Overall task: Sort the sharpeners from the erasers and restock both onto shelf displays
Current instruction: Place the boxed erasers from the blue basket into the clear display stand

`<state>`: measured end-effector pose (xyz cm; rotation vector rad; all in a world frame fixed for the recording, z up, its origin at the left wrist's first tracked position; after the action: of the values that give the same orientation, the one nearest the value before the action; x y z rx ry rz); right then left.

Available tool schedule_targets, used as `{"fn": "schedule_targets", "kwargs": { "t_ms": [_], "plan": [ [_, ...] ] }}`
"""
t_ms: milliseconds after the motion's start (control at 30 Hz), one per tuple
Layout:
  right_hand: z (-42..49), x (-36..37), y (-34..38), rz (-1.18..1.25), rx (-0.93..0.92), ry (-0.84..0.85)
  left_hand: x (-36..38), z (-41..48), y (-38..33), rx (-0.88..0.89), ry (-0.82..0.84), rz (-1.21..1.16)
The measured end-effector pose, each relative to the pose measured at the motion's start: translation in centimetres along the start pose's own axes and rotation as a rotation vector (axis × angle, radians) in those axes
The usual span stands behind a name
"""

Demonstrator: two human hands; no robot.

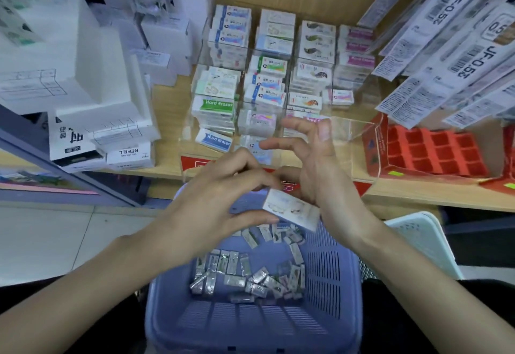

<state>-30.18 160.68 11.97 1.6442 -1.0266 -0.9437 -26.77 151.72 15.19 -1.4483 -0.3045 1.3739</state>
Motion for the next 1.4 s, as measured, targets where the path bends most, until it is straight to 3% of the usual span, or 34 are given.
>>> {"fn": "schedule_targets", "kwargs": {
  "t_ms": [133, 267, 333, 467, 600, 767, 867, 1033, 1100, 1233, 1300, 1400],
  "plan": [
    [-1.0, -0.9, 0.7, -0.345, -0.063, 0.115, -1.5, -0.1, 1.9, -0.112, -0.09, -0.079],
    [-1.7, -1.4, 0.4, -0.335, -0.054, 0.148, -3.4, -0.3, 3.3, -0.215, -0.237, -0.132],
    [-1.1, -1.9, 0.6, -0.235, -0.056, 0.047, -3.5, -0.1, 3.1, -0.248, -0.279, -0.135],
    [-0.5, -1.8, 0.4, 0.278, 0.011, -0.119, -3.4, -0.1, 2.4, -0.282, -0.36, -0.083],
    [0.1, -0.2, 0.3, 0.471, 0.123, -0.117, -2.5, 0.8, 1.3, -0.212, -0.229, -0.059],
    [0.4, -1.1, 2.4, 0.073, -0.011, -0.165, -4.8, 1.0, 3.6, -0.365, -0.354, -0.424],
    [0.5, -1.0, 3.1, 0.02, -0.069, -0.135, -4.3, 1.1, 4.7, -0.495, -0.297, -0.669],
    [1.0, 0.6, 4.3, -0.097, -0.156, 0.013, -4.6, 0.6, 5.3, -0.534, -0.278, -0.757],
    [1.4, 1.1, 4.9, -0.217, -0.2, 0.044, -5.3, 0.3, 5.8, -0.557, -0.311, -0.765],
    [3.3, 0.5, 7.3, -0.638, -0.346, -0.134, -7.6, 0.2, 7.2, -0.58, -0.474, -0.787],
    [4.9, 0.2, 8.6, -0.749, -0.387, -0.238, -9.0, -0.1, 7.9, -0.545, -0.545, -0.58],
    [8.2, -0.4, 9.9, -0.905, -0.426, -0.384, -9.3, -0.6, 7.8, -0.504, -0.515, -0.257]
  ]
}}
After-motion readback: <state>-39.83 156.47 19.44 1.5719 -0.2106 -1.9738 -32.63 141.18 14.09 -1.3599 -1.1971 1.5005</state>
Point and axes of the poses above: each hand's wrist, its own z-axis towards the middle knuckle, its own x-axis out of the palm, y = z × x, the point moved 10 cm from there along z, towards the middle knuckle, and after that the axes turned 9 degrees about -z, right-handed, at the moved point
